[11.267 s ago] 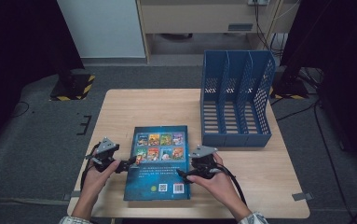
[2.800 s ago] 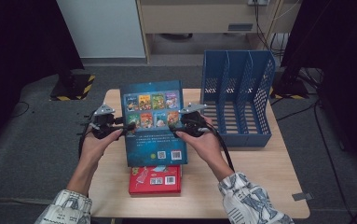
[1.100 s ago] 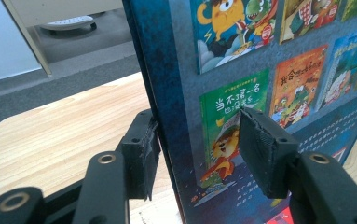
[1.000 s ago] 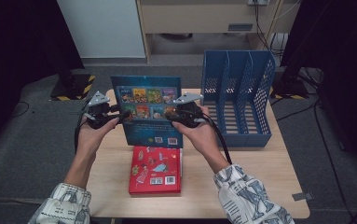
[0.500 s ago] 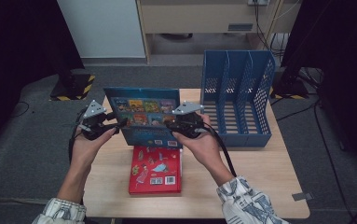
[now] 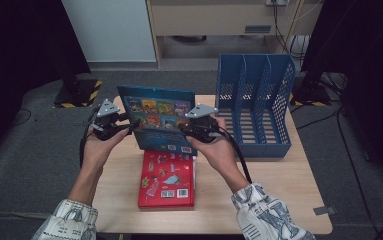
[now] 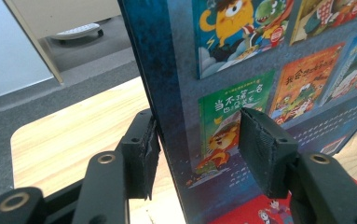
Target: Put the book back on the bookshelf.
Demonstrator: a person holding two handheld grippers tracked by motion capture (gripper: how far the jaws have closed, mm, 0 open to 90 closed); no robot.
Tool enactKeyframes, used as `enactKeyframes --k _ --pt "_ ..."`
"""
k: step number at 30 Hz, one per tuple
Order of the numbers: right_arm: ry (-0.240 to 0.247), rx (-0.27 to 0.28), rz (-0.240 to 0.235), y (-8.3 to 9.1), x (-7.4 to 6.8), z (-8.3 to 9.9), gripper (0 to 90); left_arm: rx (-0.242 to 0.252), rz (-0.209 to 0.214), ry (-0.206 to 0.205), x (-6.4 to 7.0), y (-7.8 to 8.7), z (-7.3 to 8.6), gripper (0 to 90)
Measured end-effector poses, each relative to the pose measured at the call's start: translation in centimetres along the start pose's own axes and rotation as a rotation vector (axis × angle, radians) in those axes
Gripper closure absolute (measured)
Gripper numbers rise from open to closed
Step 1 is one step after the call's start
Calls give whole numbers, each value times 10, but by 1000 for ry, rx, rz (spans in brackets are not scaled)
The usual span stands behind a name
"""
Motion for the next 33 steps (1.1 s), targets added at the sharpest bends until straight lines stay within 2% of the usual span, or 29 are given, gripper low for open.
enactKeyframes --k 4,8,11,20,23,26,33 --pt "-19 14 -15 2 0 1 553 6 12 15 -1 -4 -1 474" --pt "-26 34 -48 7 -6 0 600 33 32 66 -3 -6 0 449" --pt "-28 48 -69 10 -11 0 627 46 40 83 -2 -7 0 432" --pt "3 77 -124 17 -30 -4 692 58 55 90 2 -7 -1 379" --pt "0 96 -141 18 -32 -6 743 60 60 95 1 -8 0 368" --pt "-9 113 -160 19 -34 -7 751 61 70 100 2 -8 0 348" --pt "-8 122 -169 20 -36 -8 757 64 67 101 1 -9 1 295"
Point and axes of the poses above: each handheld gripper's, and its own axes: y roughly backward along the jaws, z roughly out of its underside, x roughly to its right, the point moved 6 cm from there along -y, roughly forward along the jaws, and after that the axes turned 13 degrees about -z, right-handed, at the moved point
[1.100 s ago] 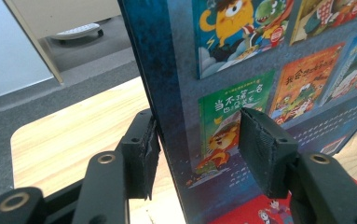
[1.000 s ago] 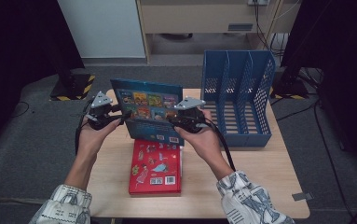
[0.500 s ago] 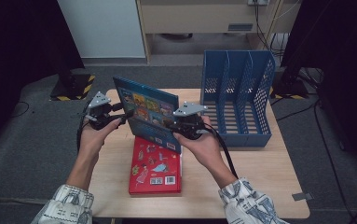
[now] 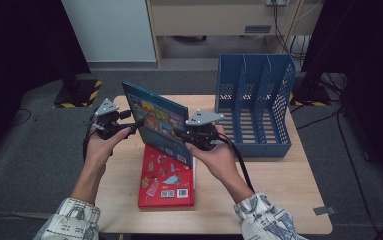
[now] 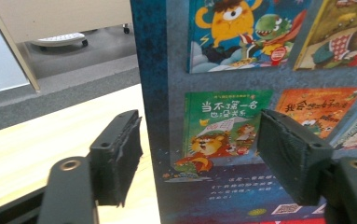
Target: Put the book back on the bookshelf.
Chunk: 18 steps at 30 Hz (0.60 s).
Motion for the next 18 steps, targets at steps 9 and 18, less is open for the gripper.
enactKeyframes --k 9,18 --pt "0 1 -12 0 -3 -1 751 11 19 8 1 -3 0 160" --pt "8 13 -25 -1 -7 -5 683 13 54 10 6 -4 0 151"
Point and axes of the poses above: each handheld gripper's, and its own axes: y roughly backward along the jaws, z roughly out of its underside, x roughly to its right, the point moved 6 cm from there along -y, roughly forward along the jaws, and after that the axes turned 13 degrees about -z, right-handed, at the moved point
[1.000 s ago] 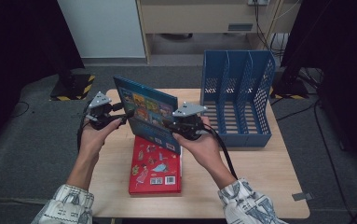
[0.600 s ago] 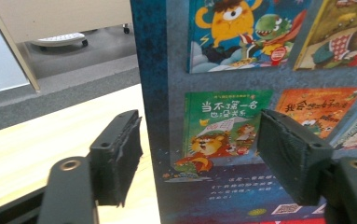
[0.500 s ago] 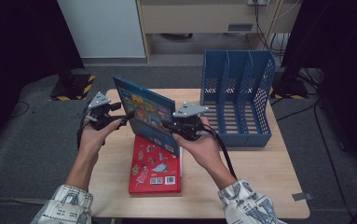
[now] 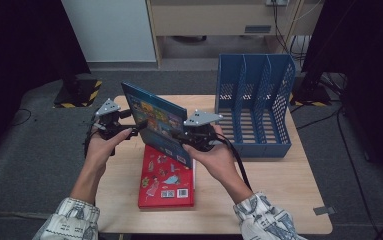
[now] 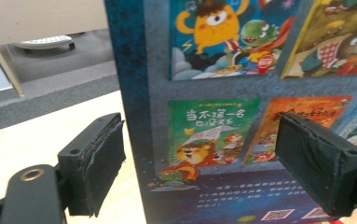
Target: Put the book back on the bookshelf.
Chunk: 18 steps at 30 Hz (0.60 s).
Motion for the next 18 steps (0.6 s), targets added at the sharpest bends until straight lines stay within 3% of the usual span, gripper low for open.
enactKeyframes --k 10,18 --pt "21 19 6 -1 -7 -6 575 0 11 -1 2 0 0 152" --pt "48 56 -17 -1 -11 -18 463 0 8 -2 2 1 0 158"
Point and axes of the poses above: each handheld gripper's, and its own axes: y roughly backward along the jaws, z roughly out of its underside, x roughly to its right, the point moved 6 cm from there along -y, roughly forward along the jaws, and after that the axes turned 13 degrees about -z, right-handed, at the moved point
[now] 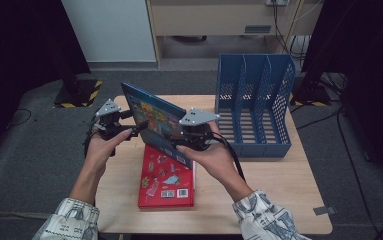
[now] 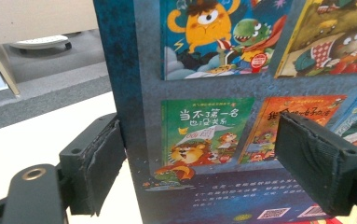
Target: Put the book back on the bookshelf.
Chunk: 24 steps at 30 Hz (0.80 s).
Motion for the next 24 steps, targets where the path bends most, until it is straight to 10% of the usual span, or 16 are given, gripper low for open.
enactKeyframes --k 10,24 --pt "1 26 -44 -1 4 -14 370 3 -4 -4 0 -1 0 173" --pt "1 47 -41 0 12 -24 638 -2 0 -16 1 0 0 180"
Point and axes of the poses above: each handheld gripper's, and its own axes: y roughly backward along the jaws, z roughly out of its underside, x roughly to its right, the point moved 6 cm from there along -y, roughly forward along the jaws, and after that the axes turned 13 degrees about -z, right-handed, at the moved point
